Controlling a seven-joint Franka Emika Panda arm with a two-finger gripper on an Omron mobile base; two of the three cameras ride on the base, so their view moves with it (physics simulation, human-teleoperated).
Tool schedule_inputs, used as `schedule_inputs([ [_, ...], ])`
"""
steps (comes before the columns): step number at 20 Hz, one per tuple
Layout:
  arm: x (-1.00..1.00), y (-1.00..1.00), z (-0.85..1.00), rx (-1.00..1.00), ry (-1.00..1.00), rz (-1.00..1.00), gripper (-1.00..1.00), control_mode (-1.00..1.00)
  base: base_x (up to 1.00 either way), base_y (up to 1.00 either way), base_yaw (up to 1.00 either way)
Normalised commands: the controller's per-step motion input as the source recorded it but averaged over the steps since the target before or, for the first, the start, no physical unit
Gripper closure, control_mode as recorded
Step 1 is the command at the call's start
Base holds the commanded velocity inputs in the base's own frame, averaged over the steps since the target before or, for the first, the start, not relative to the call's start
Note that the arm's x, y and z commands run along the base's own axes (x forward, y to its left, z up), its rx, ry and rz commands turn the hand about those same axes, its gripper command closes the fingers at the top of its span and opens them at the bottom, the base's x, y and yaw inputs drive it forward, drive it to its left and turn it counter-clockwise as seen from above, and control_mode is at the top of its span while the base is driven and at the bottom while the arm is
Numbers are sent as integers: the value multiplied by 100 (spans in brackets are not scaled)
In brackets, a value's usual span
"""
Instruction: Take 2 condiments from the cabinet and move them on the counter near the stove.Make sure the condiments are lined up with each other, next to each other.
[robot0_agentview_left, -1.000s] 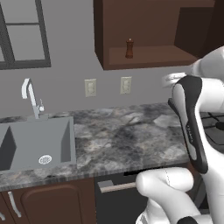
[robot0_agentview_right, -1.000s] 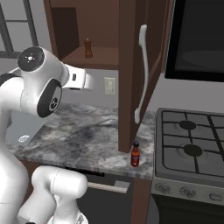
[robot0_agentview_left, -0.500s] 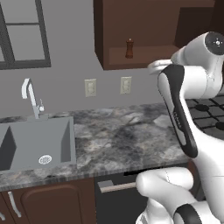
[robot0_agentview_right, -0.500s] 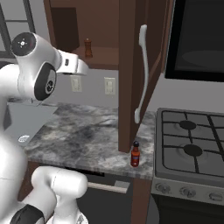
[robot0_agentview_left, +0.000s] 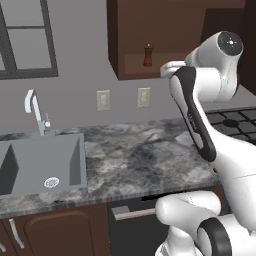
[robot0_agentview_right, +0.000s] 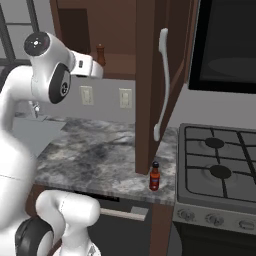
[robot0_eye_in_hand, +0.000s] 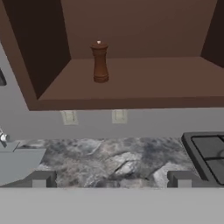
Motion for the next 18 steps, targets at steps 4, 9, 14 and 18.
schedule_inputs([
  [4,56,5,0,3,-4,0,-100,-100,0,0,0],
  [9,55,5,0,4,0,0,-100,-100,0,0,0],
  [14,56,7,0,4,0,0,-100,-100,0,0,0],
  [18,58,5,0,2,0,1,-100,-100,0,0,0],
])
